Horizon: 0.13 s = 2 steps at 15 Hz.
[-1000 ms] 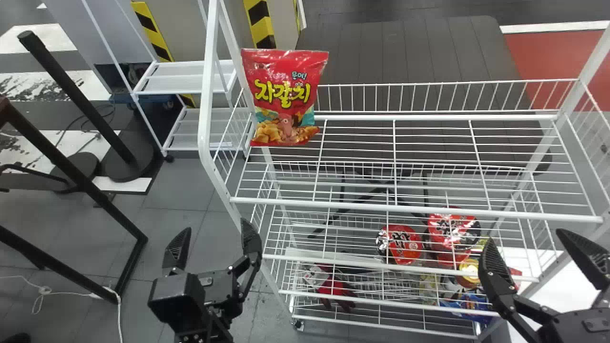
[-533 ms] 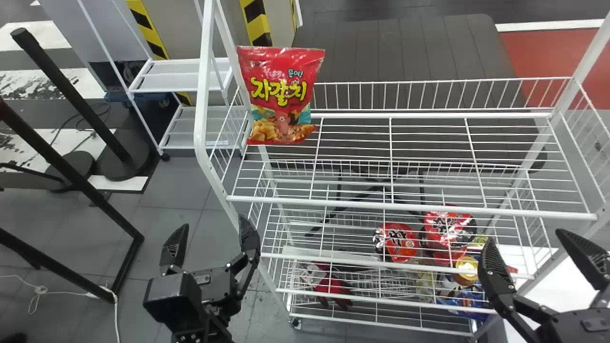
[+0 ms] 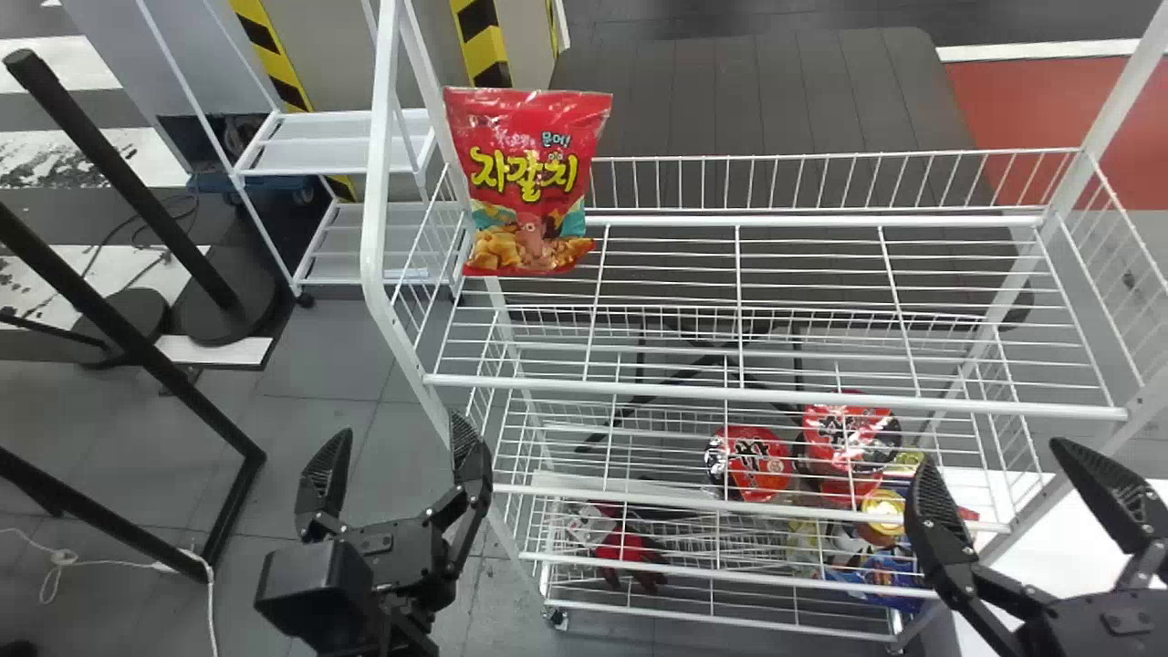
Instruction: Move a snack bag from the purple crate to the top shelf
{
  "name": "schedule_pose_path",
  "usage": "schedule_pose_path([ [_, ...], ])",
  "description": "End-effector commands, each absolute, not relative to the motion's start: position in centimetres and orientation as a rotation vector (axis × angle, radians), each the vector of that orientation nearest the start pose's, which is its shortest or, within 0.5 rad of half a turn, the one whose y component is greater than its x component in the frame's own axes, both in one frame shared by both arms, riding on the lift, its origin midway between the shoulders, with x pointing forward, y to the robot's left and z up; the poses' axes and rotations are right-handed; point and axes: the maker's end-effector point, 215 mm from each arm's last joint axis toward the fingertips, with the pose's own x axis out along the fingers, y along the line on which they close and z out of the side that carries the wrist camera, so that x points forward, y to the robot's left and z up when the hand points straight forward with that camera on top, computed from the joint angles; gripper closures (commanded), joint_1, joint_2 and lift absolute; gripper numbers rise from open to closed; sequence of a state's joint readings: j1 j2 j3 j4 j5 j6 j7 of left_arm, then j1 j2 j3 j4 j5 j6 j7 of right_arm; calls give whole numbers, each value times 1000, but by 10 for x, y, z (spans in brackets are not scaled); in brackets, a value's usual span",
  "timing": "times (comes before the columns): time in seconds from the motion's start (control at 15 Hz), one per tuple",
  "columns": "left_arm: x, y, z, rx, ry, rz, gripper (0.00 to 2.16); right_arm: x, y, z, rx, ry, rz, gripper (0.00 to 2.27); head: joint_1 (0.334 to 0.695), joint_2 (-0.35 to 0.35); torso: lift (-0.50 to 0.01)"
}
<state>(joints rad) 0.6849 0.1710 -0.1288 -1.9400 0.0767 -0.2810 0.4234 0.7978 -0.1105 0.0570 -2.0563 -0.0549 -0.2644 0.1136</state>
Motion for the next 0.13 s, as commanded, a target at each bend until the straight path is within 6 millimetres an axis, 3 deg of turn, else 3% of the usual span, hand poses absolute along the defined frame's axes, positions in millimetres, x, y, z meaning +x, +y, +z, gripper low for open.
schedule_pose_path([
  [0.0,359,266,-393,-11,55,240,117,338,-181,-372,19,53,216,137,695,144,0],
  [0.07,359,265,-393,-14,52,238,117,338,-182,-371,19,52,215,137,695,144,0],
])
